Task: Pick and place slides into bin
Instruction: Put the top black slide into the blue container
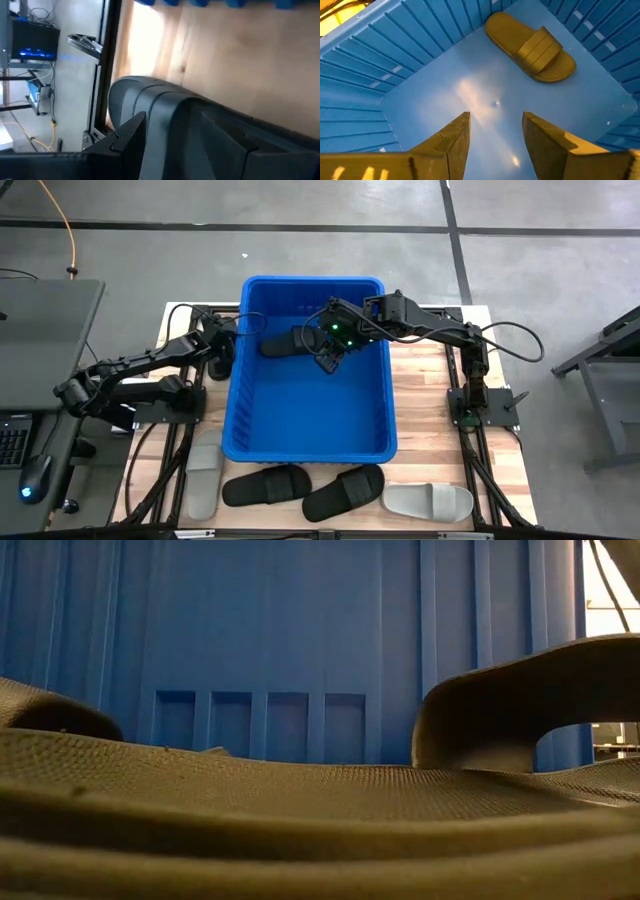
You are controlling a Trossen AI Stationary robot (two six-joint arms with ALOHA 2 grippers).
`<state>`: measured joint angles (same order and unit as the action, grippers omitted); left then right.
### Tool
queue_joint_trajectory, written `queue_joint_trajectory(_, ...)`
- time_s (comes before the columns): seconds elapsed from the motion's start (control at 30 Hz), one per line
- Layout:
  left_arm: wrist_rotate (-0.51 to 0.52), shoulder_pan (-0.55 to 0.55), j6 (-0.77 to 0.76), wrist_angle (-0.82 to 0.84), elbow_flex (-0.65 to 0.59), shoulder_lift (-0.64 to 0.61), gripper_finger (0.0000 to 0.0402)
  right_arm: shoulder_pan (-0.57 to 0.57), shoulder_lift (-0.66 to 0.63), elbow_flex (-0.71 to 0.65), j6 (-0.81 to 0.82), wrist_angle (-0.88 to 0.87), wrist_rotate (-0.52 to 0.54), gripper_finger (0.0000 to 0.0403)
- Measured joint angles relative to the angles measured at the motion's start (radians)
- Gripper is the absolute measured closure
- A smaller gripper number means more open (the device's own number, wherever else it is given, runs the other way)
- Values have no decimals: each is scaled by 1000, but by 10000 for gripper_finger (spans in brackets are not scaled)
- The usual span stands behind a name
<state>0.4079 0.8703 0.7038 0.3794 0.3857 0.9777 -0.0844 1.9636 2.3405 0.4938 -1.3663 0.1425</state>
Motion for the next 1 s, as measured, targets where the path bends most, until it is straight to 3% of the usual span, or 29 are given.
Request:
queue_joint_trajectory(0.1,49,-1,-26,-19,0,4,229,0,0,0,-1,0,0,236)
queue_joint_trajectory(0.27,14,-1,-107,-65,0,3,229,0,0,0,-2,1,0,236)
queue_joint_trajectory(0.53,19,-1,-78,-44,-1,2,237,0,0,0,-1,2,1,236)
queue_joint_trajectory(1.0,124,-23,-76,-62,0,62,243,0,0,0,2,3,3,236)
